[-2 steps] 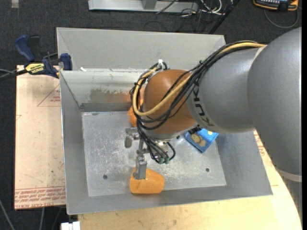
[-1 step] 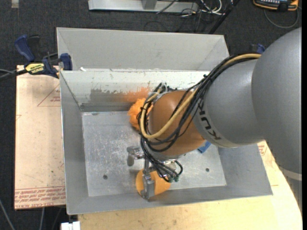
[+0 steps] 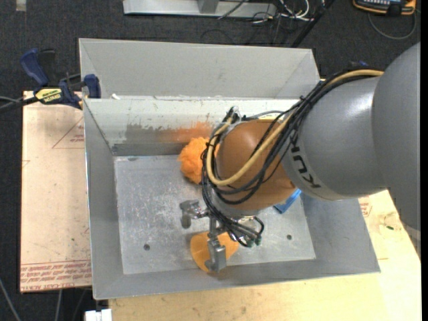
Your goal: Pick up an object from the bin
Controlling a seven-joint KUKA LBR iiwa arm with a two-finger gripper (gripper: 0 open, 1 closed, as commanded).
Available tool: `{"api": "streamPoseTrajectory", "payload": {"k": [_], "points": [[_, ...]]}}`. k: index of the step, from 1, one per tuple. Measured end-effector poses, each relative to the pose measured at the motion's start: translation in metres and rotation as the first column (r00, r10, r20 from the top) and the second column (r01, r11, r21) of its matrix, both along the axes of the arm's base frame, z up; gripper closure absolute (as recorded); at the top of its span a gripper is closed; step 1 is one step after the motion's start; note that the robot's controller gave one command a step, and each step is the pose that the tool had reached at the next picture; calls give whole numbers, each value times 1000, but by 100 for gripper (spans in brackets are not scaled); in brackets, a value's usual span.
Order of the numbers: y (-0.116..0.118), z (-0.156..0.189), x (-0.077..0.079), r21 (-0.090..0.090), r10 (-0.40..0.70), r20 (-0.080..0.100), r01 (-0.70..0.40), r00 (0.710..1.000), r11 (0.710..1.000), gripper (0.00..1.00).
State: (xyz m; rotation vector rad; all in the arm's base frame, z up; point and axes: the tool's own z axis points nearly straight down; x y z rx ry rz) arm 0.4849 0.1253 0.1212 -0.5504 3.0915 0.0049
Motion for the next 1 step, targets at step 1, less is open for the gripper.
{"api": "streamPoseTrajectory", "payload": {"k": [1], "points": [[-38, -43, 1, 4, -4, 14, 4, 1000, 1000, 0]]}}
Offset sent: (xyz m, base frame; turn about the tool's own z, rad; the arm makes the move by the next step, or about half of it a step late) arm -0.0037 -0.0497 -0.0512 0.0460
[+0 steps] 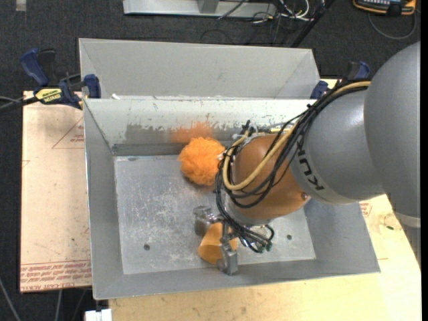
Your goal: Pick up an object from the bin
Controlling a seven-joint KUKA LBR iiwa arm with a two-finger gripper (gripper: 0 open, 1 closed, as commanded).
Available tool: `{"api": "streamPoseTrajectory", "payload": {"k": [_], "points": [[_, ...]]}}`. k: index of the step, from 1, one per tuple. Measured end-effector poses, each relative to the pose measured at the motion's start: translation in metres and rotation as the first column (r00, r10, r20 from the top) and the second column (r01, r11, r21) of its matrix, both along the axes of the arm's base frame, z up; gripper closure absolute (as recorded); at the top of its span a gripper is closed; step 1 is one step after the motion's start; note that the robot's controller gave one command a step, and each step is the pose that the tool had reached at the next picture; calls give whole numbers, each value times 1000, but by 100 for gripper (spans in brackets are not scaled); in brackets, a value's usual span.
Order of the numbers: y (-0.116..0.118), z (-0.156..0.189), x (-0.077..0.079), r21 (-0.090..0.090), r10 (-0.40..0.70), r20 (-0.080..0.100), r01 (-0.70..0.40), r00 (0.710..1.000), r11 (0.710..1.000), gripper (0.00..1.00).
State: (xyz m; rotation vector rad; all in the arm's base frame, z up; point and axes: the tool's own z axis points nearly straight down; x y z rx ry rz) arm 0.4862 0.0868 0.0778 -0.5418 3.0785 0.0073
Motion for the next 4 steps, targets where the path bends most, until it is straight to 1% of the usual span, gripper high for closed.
{"api": "streamPoseTrajectory", "payload": {"k": [1, 3, 4], "points": [[-12, -9, 1, 1, -34, 4, 34, 999, 999, 100], [-11, -3, -3, -1, -39, -10, 39, 999, 999, 100], [-11, 15, -5, -3, -39, -18, 39, 999, 999, 100]]}}
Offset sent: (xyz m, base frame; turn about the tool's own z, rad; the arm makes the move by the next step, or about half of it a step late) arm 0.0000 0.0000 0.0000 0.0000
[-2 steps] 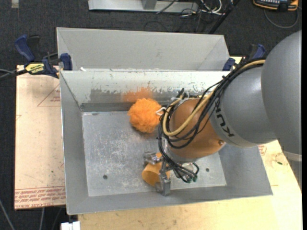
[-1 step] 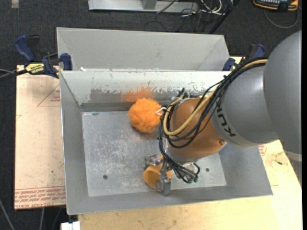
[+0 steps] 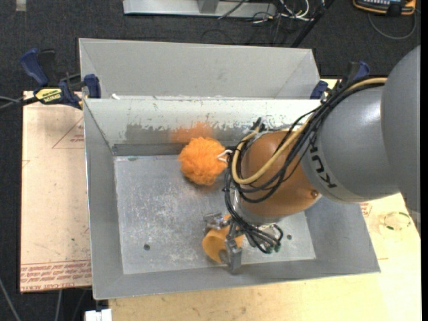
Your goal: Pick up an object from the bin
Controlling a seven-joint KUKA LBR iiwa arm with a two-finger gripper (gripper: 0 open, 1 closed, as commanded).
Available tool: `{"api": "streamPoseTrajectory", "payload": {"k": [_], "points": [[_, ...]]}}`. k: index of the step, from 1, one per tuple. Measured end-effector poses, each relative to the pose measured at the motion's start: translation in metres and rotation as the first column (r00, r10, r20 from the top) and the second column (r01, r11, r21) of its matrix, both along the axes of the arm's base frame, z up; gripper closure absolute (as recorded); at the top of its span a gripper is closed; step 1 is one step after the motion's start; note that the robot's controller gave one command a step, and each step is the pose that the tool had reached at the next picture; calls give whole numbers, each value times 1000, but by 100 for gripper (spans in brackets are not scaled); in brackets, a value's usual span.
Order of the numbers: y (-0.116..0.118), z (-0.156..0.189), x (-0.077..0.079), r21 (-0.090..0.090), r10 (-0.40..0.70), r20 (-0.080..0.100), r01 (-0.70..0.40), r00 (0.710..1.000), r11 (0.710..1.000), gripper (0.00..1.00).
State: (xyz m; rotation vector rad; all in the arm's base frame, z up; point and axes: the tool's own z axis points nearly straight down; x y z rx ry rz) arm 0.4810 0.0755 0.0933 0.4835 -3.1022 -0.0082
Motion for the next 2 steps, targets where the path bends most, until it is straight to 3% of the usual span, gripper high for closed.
{"api": "streamPoseTrajectory", "payload": {"k": [2], "points": [[1, 39, 2, 1, -1, 5, 1, 1000, 1000, 100]]}}
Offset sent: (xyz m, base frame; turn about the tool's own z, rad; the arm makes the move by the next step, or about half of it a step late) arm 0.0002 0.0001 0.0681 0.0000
